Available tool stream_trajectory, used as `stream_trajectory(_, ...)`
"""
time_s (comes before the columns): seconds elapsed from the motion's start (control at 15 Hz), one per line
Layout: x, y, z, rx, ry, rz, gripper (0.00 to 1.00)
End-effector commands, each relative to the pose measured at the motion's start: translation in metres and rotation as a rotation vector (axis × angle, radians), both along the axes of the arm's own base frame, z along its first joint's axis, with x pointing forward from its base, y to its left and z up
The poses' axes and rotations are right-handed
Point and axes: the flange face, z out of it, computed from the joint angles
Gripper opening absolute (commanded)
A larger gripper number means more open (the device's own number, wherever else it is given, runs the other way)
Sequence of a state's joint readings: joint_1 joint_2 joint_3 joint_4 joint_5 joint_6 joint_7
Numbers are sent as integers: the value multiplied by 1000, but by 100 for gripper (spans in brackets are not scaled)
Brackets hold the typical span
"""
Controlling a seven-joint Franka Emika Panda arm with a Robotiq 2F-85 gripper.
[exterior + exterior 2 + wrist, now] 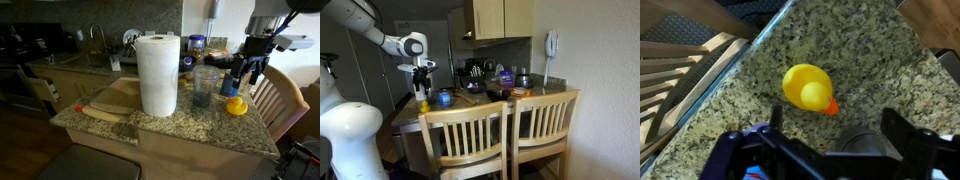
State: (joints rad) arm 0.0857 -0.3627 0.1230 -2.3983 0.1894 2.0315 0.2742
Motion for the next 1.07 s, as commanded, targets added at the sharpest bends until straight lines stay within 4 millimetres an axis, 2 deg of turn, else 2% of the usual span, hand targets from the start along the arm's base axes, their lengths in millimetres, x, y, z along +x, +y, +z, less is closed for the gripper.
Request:
stream_trajectory(0.0, 0, 0, 0, 0, 1, 0, 100)
stream_trajectory(0.87, 0, 0, 0, 0, 1, 0, 100)
stream_trajectory(1.0, -5, 3, 38, 13, -121, -1, 100)
